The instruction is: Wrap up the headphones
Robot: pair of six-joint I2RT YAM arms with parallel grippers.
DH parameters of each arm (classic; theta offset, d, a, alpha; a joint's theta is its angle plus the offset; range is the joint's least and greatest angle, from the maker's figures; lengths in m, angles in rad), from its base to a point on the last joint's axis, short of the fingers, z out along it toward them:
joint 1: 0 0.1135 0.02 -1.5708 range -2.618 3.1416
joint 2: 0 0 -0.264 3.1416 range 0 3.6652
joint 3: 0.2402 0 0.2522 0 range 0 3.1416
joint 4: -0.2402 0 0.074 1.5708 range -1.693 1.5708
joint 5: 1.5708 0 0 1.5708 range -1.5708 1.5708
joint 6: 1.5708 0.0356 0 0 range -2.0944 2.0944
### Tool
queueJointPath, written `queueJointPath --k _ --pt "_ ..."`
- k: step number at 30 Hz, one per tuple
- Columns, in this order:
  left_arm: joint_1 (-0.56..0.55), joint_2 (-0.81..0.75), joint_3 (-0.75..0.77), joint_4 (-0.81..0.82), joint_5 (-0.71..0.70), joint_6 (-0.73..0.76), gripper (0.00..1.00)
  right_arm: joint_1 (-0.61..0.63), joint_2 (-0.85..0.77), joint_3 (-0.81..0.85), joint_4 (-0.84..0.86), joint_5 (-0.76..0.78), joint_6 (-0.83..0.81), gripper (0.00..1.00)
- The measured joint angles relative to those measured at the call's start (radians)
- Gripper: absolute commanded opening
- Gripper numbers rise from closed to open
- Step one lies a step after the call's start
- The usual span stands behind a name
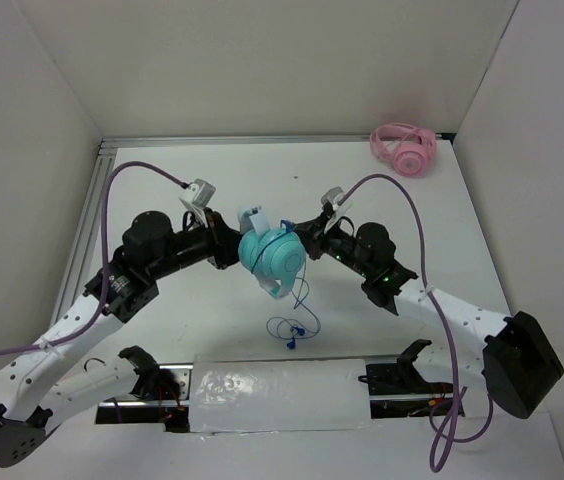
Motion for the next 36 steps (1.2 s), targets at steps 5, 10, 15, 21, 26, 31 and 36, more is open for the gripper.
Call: queueJointPath --k 5,10,15,21,26,31,36 --pt "-0.001 0.01 0.045 0.024 -0.031 -0.055 0.0 0.067 0.08 -0.011 0.074 -0.035 0.031 0.06" --pt "-0.001 0.085 0.228 0.025 -0.067 -0.078 0.0 0.123 0.24 0.015 0.101 -0.09 0.045 0.06" --pt "-0.003 0.172 0.43 -0.012 -0.166 -0.091 0.0 0.152 0.353 0.036 0.172 -0.187 0.073 0.07" --pt "-0.004 0.259 0.586 -0.108 -0.358 -0.141 0.0 0.193 0.435 0.034 0.271 -0.28 0.125 0.0" --pt "-0.004 0.376 0.724 -0.253 -0.562 -0.228 0.0 0.261 0.438 -0.059 0.361 -0.285 0.178 0.0" --pt "0.026 0.477 0.784 -0.382 -0.641 -0.339 0.0 0.368 0.404 -0.106 0.314 -0.172 0.203 0.0" --pt "0.054 0.584 0.822 -0.514 -0.693 -0.462 0.0 0.449 0.358 -0.066 0.19 -0.024 0.207 0.0"
